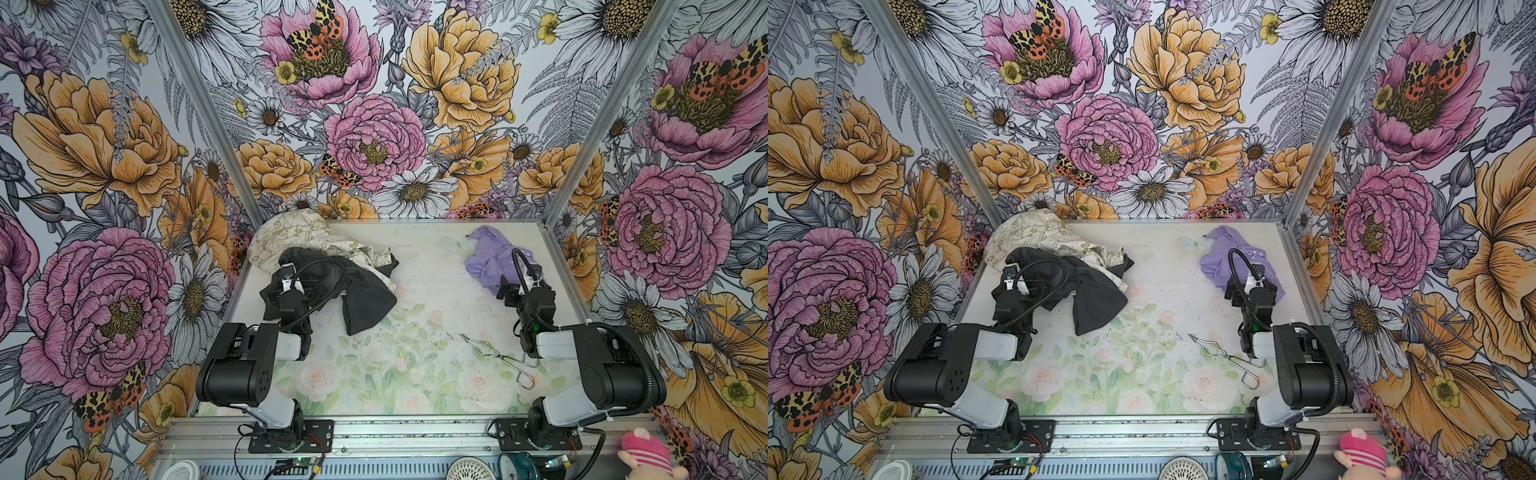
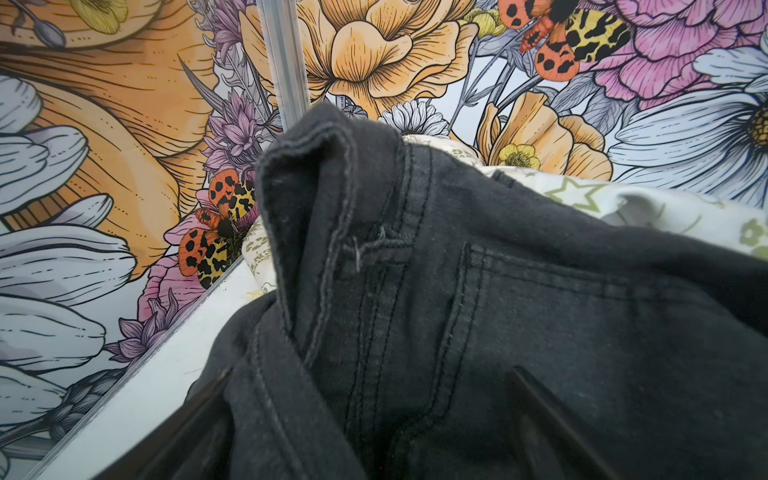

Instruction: Pick out a specific cloth from the pile

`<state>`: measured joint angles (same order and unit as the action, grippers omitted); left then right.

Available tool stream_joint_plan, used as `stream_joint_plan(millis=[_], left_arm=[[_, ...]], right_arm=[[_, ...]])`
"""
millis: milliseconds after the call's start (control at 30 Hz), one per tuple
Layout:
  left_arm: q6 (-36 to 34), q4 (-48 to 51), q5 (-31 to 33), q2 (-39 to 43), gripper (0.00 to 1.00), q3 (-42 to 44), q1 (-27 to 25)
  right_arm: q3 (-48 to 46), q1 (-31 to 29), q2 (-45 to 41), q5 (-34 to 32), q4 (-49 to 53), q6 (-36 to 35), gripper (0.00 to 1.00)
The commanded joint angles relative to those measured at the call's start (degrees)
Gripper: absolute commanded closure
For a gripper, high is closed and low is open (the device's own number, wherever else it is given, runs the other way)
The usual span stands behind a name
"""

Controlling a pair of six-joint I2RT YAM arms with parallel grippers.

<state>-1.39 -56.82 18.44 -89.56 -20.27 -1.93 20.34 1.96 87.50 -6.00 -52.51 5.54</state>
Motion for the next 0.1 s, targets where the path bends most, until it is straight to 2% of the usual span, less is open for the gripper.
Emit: stream_joint_plan(millis=[0, 67], left_arm=[[1.27, 1.42, -4.11, 0.57, 0.01, -0.74, 0.47], [0.53, 0.76, -4.02, 0.53, 0.01, -0.44, -0.21]], right_arm=[[0.45, 0.07, 0.3, -0.79, -0.53, 1.02, 0.0], [0.4, 0.07, 0.37, -0.83, -0.49, 1.01, 0.0]])
